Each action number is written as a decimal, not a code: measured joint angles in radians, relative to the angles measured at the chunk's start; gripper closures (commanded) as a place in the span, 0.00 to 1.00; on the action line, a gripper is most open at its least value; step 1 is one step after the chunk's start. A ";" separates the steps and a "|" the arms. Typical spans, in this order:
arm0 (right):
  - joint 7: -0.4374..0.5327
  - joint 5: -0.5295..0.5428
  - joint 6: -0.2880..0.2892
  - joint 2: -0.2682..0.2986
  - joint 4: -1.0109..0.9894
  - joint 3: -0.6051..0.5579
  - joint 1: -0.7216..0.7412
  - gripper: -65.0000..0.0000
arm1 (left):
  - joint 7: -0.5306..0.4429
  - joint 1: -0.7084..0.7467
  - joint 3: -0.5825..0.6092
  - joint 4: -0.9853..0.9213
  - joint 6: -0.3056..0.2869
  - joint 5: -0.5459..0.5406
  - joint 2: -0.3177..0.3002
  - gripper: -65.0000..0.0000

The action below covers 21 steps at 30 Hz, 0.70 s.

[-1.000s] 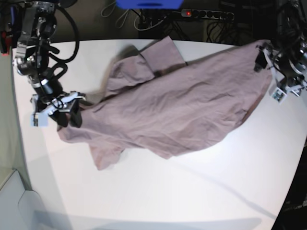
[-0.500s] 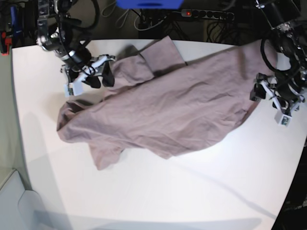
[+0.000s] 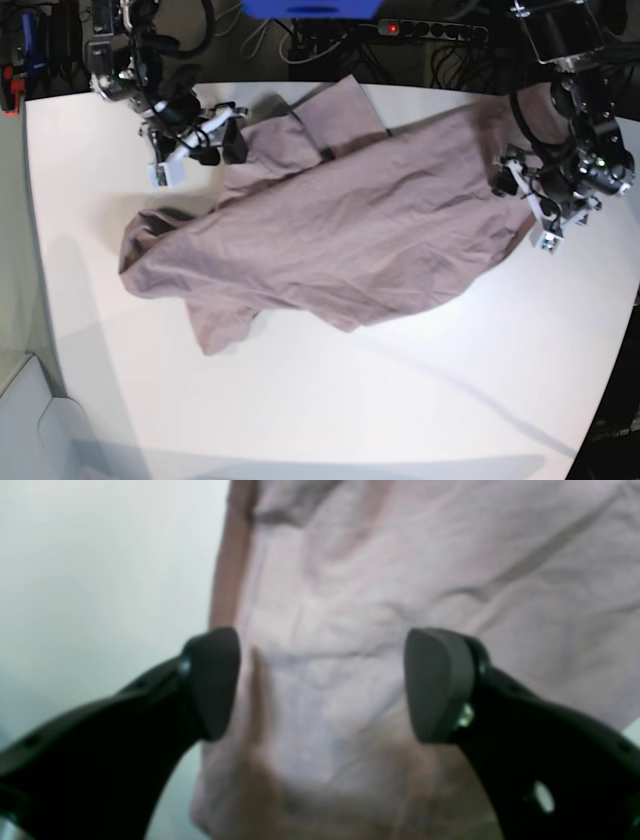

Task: Layout the t-shirt on the table in an organized manner, then fold the t-shirt properly
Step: 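Grasp the t-shirt edges with both grippers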

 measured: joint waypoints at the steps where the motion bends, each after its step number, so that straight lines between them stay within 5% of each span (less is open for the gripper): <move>1: 0.000 0.000 0.000 -0.001 0.000 -0.011 0.000 0.56 | -0.002 -0.003 -0.001 -0.011 0.000 0.003 0.000 0.23; 9: 0.000 0.000 0.000 -0.002 0.000 -0.039 0.000 0.56 | -0.080 -0.014 -0.003 -0.139 0.000 -0.003 0.000 0.25; 11: 0.000 0.000 0.000 -0.003 0.000 -0.039 0.008 0.56 | -0.079 -0.014 -0.005 -0.140 0.000 -0.006 0.000 0.36; 17: 0.000 0.000 0.000 -0.003 0.000 -0.039 0.008 0.56 | -0.098 -0.029 -0.005 -0.181 0.000 -0.031 0.000 0.99; 21: 0.000 0.000 0.000 -0.003 0.000 -0.044 0.008 0.56 | -0.109 -0.031 -0.005 -0.197 -0.001 -0.040 -0.003 0.94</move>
